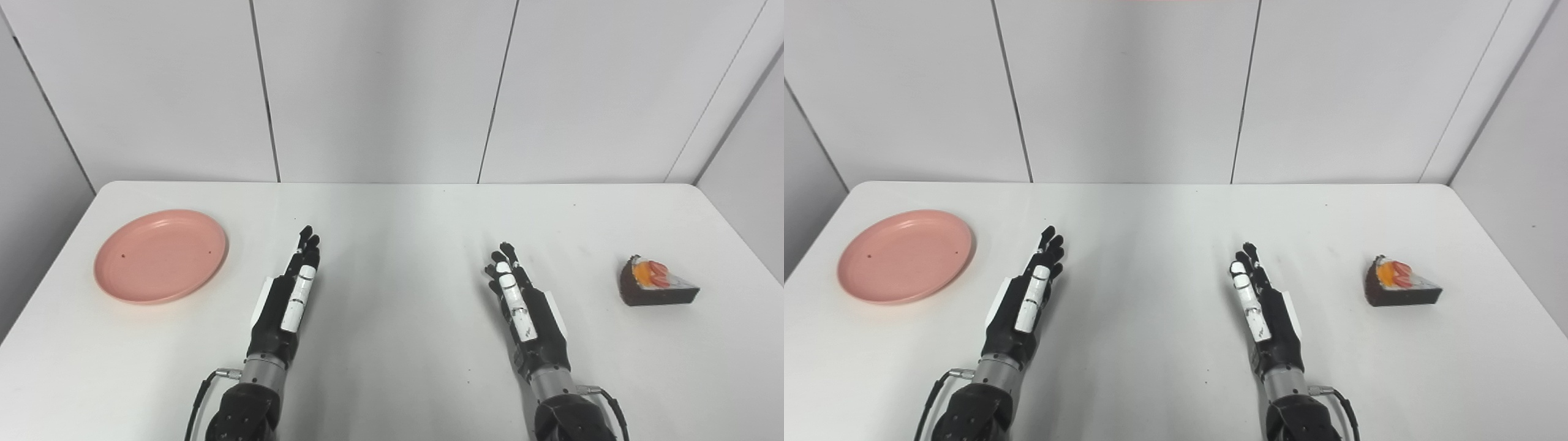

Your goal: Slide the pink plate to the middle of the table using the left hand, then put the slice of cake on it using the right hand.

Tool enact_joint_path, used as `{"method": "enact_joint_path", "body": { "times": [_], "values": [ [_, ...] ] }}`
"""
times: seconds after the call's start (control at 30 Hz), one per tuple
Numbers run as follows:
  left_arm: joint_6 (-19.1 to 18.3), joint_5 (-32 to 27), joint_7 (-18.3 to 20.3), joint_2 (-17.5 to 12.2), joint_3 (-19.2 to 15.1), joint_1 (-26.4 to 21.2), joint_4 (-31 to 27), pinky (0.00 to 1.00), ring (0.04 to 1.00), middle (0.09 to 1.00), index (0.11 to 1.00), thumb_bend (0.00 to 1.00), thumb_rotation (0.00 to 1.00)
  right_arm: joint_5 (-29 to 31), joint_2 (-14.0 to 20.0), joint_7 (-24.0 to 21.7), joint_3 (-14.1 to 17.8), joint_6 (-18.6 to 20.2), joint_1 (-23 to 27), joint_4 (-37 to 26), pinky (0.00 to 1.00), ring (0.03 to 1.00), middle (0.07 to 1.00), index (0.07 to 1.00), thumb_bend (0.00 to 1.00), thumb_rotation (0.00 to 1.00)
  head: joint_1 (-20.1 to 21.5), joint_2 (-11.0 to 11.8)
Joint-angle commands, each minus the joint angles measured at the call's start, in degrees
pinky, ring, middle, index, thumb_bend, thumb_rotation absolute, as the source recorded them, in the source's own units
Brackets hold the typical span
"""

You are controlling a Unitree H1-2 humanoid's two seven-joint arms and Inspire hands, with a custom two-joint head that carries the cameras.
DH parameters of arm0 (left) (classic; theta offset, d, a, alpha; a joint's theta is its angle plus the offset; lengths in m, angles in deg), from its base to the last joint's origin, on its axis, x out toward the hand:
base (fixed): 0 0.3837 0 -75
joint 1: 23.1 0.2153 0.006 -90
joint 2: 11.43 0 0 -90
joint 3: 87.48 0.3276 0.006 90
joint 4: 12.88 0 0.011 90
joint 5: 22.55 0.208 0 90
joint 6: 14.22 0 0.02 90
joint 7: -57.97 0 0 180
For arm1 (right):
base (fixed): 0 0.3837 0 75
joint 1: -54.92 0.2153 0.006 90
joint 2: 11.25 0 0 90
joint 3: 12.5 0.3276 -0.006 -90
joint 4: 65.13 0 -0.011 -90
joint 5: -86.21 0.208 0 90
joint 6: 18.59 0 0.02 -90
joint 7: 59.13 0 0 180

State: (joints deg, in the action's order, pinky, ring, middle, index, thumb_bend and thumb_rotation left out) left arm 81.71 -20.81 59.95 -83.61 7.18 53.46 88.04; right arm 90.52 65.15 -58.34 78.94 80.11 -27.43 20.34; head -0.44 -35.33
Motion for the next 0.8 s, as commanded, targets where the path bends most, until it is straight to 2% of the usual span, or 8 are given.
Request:
{"method": "enact_joint_path", "body": {
  "times": [0.0, 0.2, 0.77],
  "values": [
    [0.8, 0.4, 0.1, -0.3, 0.1, 0.9, 0.2, 1.0, 1.0, 1.0, 1.0, 0.64, 1.0, 0.3, -0.2, -0.2, 0.2, -0.3, 1.9, -0.9, 0.96, 0.925, 0.945, 0.961, 0.59, 0.83, 0.0, 0.0],
    [-0.8, 0.7, 0.1, -0.3, 0.6, 1.6, -1.0, 1.0, 1.0, 1.0, 1.0, 0.64, 1.0, -0.1, -0.2, -0.3, 0.0, -0.6, 2.2, -0.5, 0.96, 0.923, 0.939, 0.958, 0.6, 0.83, -0.1, 0.0],
    [-1.4, 0.8, 0.5, -0.5, 1.2, 1.8, -1.9, 0.99, 1.0, 1.0, 1.0, 0.64, 1.0, 0.6, -0.1, -0.4, 0.5, 0.0, 2.1, -0.7, 0.97, 0.928, 0.947, 0.965, 0.6, 0.82, -0.2, 0.1]
  ]
}}
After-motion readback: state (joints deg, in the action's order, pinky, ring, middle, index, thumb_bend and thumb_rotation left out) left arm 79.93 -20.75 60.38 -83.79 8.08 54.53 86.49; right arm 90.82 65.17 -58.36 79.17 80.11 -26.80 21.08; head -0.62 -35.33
